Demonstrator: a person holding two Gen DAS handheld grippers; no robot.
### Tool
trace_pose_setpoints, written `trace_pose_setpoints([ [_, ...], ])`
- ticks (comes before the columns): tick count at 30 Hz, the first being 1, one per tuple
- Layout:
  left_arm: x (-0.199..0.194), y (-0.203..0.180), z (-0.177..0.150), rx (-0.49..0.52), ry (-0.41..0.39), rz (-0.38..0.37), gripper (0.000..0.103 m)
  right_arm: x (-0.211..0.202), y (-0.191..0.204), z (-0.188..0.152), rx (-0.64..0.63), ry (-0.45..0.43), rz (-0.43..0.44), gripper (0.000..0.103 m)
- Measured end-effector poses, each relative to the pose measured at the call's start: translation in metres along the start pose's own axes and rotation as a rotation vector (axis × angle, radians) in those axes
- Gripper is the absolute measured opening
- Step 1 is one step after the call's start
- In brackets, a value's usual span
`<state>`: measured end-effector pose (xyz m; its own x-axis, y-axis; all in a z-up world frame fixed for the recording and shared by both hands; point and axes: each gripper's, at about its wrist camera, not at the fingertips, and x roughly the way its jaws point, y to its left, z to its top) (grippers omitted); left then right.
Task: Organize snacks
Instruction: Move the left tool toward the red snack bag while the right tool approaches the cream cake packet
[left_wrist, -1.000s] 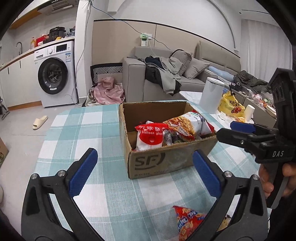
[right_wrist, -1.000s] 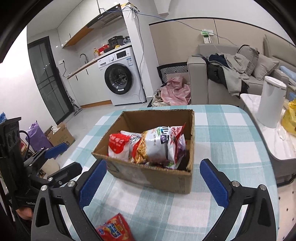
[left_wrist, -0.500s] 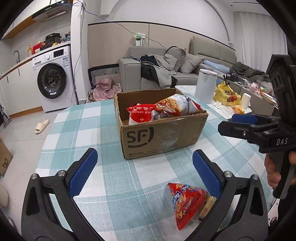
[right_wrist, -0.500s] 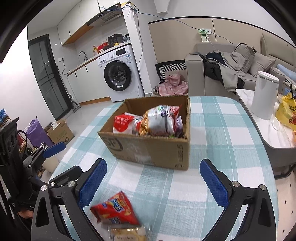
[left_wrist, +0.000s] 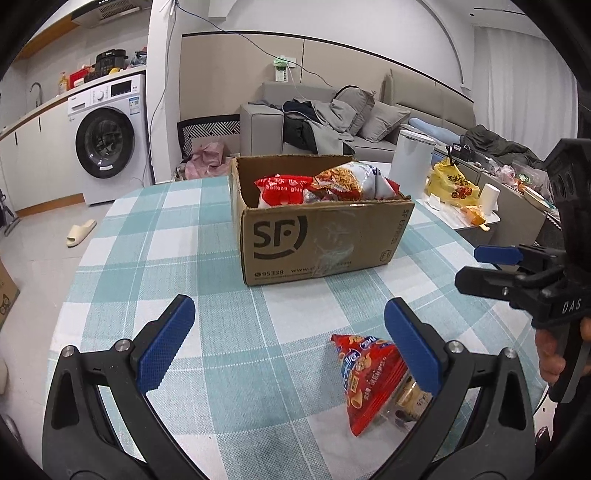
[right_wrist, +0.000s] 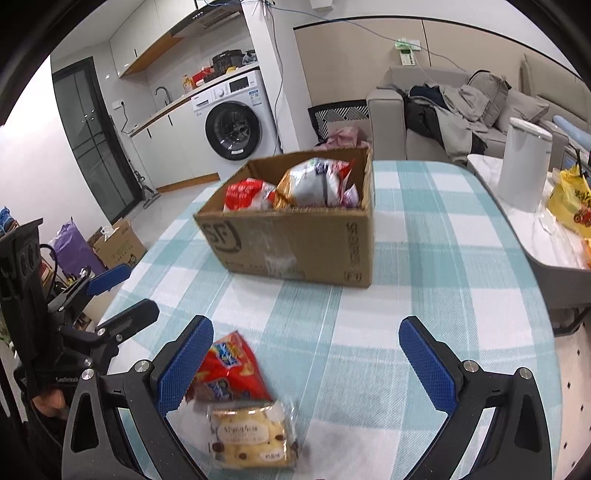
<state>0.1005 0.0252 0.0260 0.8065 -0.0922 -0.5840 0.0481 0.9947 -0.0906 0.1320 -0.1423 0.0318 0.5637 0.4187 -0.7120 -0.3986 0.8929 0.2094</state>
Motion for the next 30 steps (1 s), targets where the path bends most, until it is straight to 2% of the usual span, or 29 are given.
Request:
trace_pose_setpoints([
  [4, 0.001, -0.004, -0.008, 0.014, 0.017, -0.006, 0.102, 0.006, 0.006, -0.015, -0.033, 0.042, -0.010, 0.102],
  [7, -0.002, -0.008, -0.013, 0.020, 0.019, -0.009, 0.102, 0.010, 0.010, -0.025, -0.060, 0.078, -0.048, 0.102],
  [12, -0.003, -0.012, -0.020, 0.033, 0.031, -0.022, 0.102, 0.010, 0.012, -0.038, -0.097, 0.109, -0.047, 0.102],
  [18, 0.000, -0.020, -0.025, 0.074, 0.058, -0.011, 0.102, 0.020, 0.019, -0.054, -0.131, 0.176, -0.022, 0.102],
  [24, 0.005, -0.023, -0.031, 0.086, 0.080, -0.019, 0.102, 0.037, 0.038, -0.068, -0.220, 0.258, 0.014, 0.102],
  [30, 0.012, -0.022, -0.034, 0.083, 0.096, -0.030, 0.102, 0.048, 0.050, -0.081, -0.287, 0.298, 0.031, 0.102],
])
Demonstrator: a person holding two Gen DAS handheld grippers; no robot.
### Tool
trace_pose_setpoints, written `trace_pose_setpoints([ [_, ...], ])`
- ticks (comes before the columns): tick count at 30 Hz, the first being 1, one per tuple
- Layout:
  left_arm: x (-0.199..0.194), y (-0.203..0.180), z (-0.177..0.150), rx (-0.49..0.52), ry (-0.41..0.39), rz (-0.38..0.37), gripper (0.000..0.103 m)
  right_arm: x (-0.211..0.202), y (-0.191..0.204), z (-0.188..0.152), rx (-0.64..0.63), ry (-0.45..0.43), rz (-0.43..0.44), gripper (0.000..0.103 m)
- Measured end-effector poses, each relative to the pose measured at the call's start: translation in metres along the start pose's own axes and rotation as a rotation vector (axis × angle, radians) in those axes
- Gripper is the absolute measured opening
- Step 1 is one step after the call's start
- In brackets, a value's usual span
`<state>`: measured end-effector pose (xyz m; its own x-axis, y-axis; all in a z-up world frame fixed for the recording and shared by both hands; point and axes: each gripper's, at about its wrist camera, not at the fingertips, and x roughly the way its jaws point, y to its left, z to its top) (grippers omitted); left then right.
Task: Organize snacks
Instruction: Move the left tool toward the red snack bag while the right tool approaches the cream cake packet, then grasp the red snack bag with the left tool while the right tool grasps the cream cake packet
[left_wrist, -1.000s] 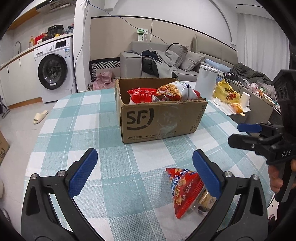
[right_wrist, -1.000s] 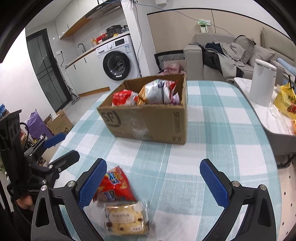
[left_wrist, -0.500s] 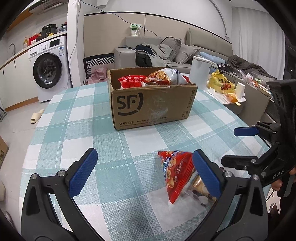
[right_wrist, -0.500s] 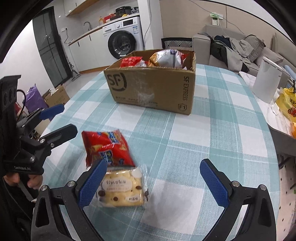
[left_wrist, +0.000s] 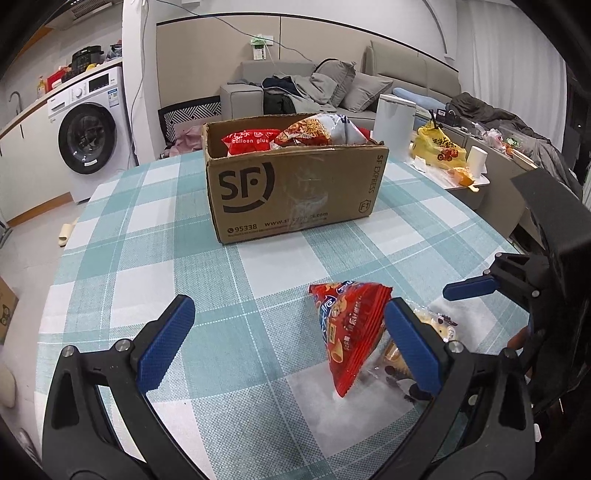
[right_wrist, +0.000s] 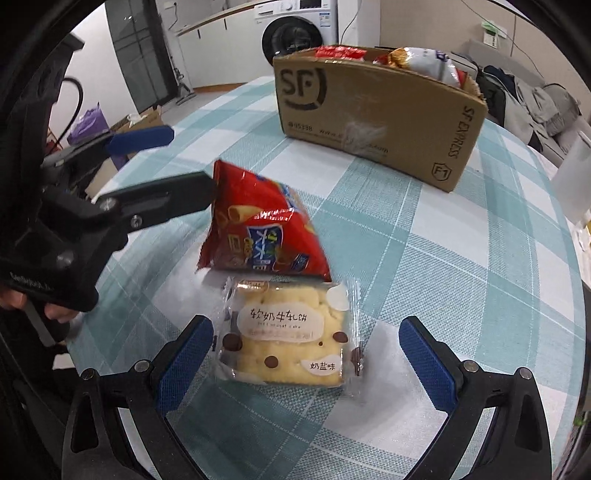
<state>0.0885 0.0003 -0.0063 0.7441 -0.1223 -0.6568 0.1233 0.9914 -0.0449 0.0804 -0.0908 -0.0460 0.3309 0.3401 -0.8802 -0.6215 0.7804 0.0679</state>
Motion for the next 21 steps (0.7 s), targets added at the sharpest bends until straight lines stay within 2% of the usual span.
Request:
trace_pose_setpoints([
  [4, 0.006, -0.002, -0.002, 0.004, 0.016, -0.004, 0.102, 0.009, -0.001, -0.003, -0.003, 0.032, 0.010, 0.103],
  [10, 0.020, -0.003, -0.008, 0.000, 0.060, -0.019, 0.102, 0.010, -0.012, -0.003, 0.027, 0.025, 0.004, 0.102],
  [21, 0.042, -0.006, -0.013, -0.018, 0.094, -0.036, 0.102, 0.007, -0.047, -0.004, 0.129, -0.003, -0.035, 0.102],
])
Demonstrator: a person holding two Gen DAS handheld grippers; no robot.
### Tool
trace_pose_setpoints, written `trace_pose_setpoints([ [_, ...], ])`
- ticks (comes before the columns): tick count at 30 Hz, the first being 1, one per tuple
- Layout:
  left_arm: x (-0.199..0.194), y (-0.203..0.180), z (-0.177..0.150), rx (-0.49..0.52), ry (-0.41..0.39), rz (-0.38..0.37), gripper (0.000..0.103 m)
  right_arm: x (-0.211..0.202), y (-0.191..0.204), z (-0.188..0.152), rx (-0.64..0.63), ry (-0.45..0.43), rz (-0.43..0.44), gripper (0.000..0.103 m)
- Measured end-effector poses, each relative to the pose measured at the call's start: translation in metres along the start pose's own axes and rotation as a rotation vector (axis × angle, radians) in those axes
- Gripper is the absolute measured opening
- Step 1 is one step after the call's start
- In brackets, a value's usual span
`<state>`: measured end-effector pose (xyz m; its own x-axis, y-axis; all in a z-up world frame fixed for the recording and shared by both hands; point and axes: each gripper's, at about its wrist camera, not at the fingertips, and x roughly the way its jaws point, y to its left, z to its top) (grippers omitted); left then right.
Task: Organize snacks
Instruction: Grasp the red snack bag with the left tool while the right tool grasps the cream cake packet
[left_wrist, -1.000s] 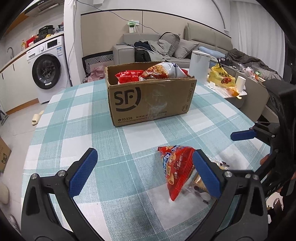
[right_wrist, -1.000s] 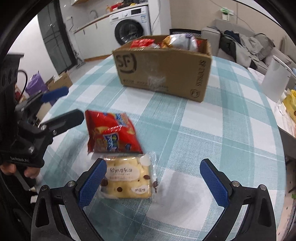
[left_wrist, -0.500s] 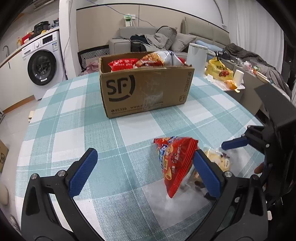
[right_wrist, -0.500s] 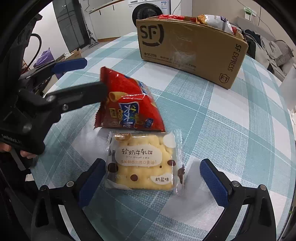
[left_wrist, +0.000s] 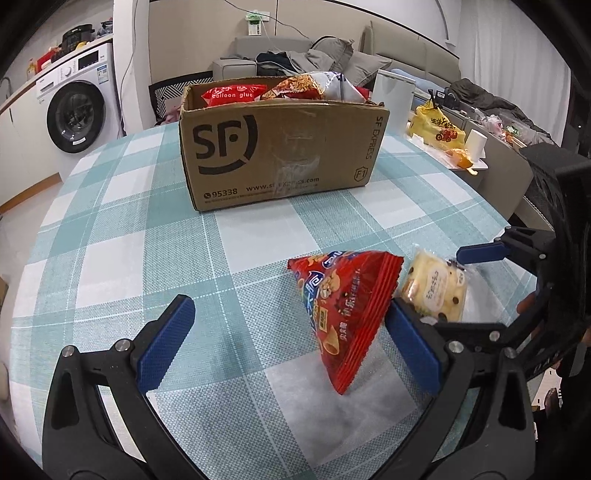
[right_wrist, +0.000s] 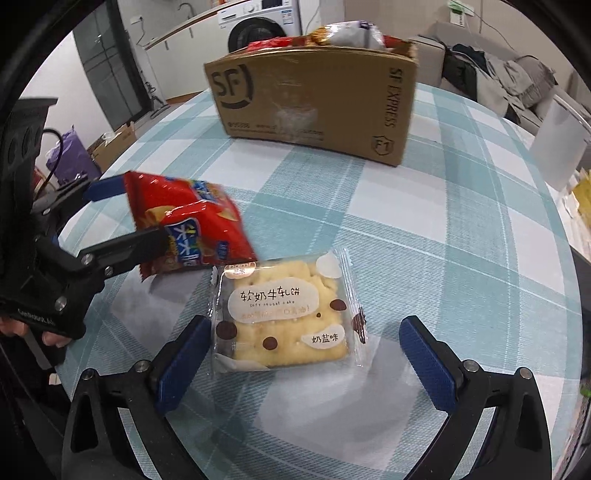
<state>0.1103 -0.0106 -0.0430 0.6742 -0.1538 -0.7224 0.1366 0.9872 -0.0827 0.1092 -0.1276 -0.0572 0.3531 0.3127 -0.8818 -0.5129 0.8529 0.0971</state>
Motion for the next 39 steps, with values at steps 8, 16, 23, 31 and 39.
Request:
trace_pose_setpoints([
  [8, 0.014, -0.010, 0.003, 0.028, 0.020, 0.015, 0.102, -0.001, -0.026, 0.001, 0.086, -0.027, -0.064, 0.102],
  [16, 0.022, -0.015, 0.005, 0.039, 0.039, 0.043, 0.102, -0.005, -0.036, 0.000, 0.122, -0.037, -0.055, 0.102],
  [23, 0.029, -0.024, 0.007, 0.072, 0.050, 0.064, 0.102, -0.006, -0.030, -0.004, 0.084, -0.032, -0.034, 0.103],
  [31, 0.042, -0.025, 0.010, 0.087, 0.091, 0.085, 0.102, -0.001, -0.023, -0.005, 0.052, -0.024, -0.088, 0.102],
  [39, 0.050, -0.026, 0.010, 0.099, 0.121, 0.076, 0.100, -0.002, -0.020, -0.007, 0.024, -0.025, -0.099, 0.102],
])
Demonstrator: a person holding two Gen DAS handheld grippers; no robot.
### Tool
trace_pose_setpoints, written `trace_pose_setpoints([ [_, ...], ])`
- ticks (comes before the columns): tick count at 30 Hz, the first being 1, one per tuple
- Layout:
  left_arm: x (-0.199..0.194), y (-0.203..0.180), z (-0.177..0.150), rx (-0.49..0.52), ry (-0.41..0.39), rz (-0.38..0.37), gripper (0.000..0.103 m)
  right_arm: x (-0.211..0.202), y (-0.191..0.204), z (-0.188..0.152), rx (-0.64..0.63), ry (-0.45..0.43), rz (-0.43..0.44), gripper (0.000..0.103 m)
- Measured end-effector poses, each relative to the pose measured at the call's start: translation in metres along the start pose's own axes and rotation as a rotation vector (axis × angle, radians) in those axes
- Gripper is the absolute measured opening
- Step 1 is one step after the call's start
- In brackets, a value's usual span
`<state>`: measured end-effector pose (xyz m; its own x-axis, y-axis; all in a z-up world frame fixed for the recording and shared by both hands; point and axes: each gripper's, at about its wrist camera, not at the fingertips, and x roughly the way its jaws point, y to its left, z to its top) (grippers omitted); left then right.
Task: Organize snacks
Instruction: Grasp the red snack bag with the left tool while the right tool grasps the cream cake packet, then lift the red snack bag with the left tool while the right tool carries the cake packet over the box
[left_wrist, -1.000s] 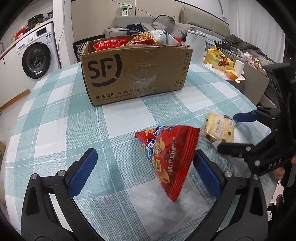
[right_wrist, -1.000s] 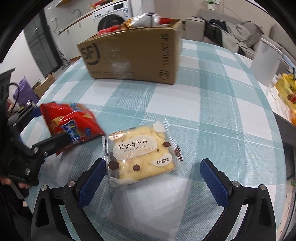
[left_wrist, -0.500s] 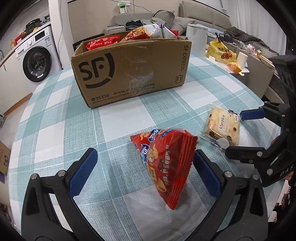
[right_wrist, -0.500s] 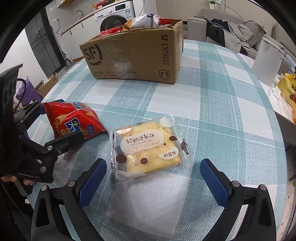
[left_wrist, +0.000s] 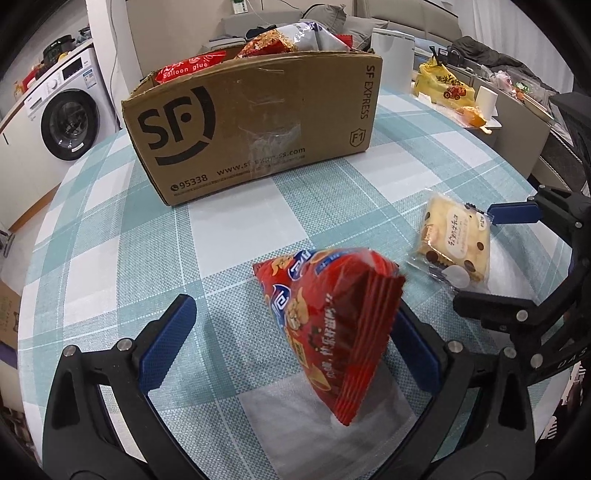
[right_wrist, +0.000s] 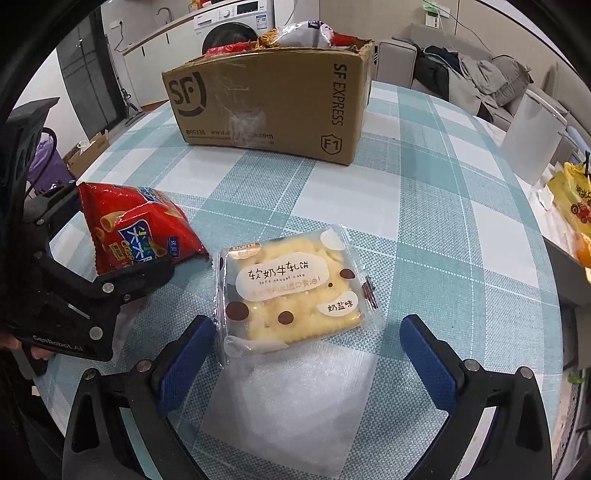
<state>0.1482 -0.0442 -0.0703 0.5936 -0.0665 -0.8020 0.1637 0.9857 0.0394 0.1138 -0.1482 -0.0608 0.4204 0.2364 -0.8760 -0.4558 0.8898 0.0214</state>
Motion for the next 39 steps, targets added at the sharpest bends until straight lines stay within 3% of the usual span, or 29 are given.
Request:
trace_pose_setpoints([
  [10, 0.005, 0.001, 0.001, -0.005, 0.006, -0.052, 0.087, 0.001, -0.002, 0.004, 0.016, -0.025, -0.011, 0.096],
  [19, -0.002, 0.008, 0.000, -0.036, -0.024, -0.109, 0.044, -0.005, -0.007, 0.006, 0.030, -0.041, 0.030, 0.096],
  [31, -0.012, 0.025, -0.001, -0.104, -0.074, -0.128, 0.041, 0.003, -0.005, 0.016, 0.027, -0.041, 0.022, 0.095],
  [39, -0.017, 0.032, 0.000, -0.122, -0.085, -0.118, 0.041, 0.003, -0.007, 0.016, 0.024, -0.059, 0.021, 0.066],
])
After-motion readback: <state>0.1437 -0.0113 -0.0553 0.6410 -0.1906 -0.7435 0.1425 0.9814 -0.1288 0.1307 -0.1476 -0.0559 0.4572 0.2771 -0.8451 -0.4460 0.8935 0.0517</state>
